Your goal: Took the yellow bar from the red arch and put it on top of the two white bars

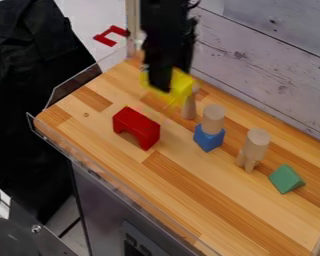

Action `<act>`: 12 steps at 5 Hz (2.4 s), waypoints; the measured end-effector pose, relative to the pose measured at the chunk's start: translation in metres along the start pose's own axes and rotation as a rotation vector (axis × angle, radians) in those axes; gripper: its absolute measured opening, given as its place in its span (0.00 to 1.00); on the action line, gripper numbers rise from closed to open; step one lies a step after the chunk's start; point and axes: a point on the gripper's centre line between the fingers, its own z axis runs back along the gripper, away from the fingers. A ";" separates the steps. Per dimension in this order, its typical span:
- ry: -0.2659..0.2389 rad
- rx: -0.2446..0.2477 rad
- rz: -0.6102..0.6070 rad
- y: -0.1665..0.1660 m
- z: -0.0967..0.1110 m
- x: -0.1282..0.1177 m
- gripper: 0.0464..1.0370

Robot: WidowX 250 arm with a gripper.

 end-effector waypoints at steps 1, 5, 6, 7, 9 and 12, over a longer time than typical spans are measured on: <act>0.020 -0.077 -0.041 -0.001 0.014 -0.025 0.53; 0.117 -0.058 -0.095 -0.025 -0.007 -0.102 0.53; 0.112 -0.054 -0.088 -0.026 -0.009 -0.099 0.53; 0.102 -0.058 -0.075 -0.028 -0.011 -0.094 0.53; 0.095 -0.019 -0.069 -0.029 -0.024 -0.089 0.53; 0.088 0.003 -0.052 -0.032 -0.034 -0.078 0.53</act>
